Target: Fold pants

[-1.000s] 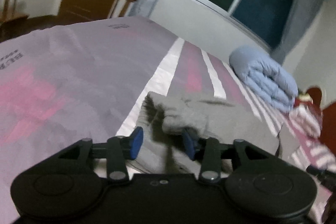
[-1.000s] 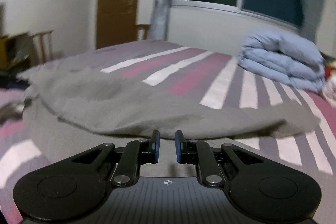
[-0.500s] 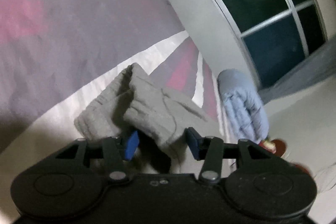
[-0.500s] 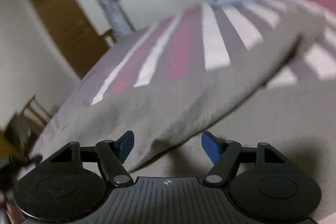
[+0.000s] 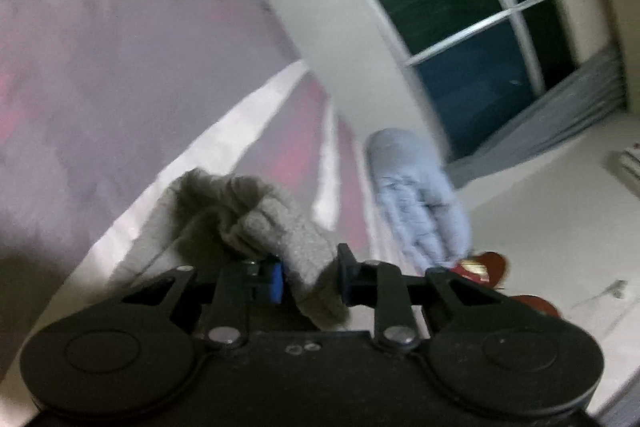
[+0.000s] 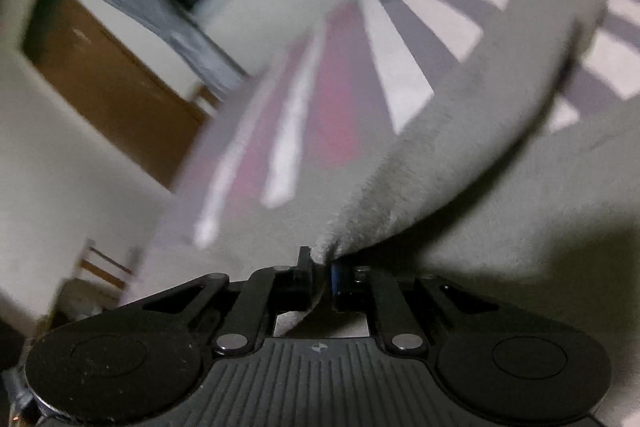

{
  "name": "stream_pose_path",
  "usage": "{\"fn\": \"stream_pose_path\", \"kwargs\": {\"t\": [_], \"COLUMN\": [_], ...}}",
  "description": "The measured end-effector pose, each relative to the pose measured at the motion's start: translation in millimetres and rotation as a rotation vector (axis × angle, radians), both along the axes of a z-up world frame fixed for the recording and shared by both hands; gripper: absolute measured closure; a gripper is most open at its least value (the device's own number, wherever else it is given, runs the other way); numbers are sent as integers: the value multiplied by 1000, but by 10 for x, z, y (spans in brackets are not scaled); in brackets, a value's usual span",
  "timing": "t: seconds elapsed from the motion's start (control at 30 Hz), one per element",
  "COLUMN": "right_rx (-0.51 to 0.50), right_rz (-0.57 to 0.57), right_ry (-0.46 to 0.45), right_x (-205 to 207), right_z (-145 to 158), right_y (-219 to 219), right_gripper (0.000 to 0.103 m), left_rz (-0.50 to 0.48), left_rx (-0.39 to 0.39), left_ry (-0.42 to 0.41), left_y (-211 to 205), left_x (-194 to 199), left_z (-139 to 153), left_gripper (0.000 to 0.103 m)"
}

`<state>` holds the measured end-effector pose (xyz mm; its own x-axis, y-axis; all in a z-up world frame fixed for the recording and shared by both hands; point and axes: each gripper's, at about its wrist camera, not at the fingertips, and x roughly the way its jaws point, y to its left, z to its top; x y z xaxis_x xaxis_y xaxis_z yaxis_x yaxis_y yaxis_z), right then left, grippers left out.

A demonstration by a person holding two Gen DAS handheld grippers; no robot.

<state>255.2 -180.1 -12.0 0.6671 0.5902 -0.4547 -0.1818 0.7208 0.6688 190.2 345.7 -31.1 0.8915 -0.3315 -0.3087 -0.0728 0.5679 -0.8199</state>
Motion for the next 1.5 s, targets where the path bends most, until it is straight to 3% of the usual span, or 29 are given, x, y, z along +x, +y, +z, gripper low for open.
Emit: {"fn": "stream_pose_path", "kwargs": {"t": [0.1,0.2,0.3,0.47,0.57,0.67,0.73,0.8,0.93,1.07,1.17,1.23,1.3,1.33,1.43,1.5], "right_rx": [10,-42,-40,-60,-49,-121,-100,-75,-41,-50,-71,-49,-49,-49,-66,-77], "right_rz": [14,29,24,37,48,74,65,54,54,57,75,67,43,35,-20,-52], "right_ry": [0,119,131,44,-7,67,98,96,53,101,103,116,94,81,37,17], "right_x": [-358,-567,-690,-797,-960,-933,-986,-1040,-1091,-1037,-989,-925,-914,-934,-1026,-868], "right_z": [-44,-498,-714,-440,-328,-600,-852,-886,-764,-909,-924,-844,-701,-666,-454,-247], "right_y": [-197,-159,-236,-279,-341,-197,-173,-229,-305,-338,-247,-278,-337,-402,-623,-684], "right_gripper": [95,95,95,95,95,95,95,95,95,95,95,89,70,67,65,65], "left_rz": [-34,-38,1,3,-11,-23,-19,-15,-17,-31,-5,18,50,68,109,105], "left_rx": [73,136,37,93,190,287,264,261,306,394,373,388,428,436,465,493], "left_ry": [44,205,180,153,149,224,229,225,151,270,259,248,252,253,225,180], "left_y": [-52,-100,-72,-127,-174,-230,-216,-215,-242,-301,-306,-345,-391,-417,-537,-702], "left_x": [-162,-250,-349,-300,-240,-156,-159,-160,-166,-91,-183,-265,-369,-429,-586,-571], "left_z": [-94,-472,-616,-390,-267,-308,-382,-339,-120,-260,-276,-211,-113,-57,180,358], "left_gripper": [88,88,88,88,88,88,87,88,88,86,80,77,72,66,66,65]}}
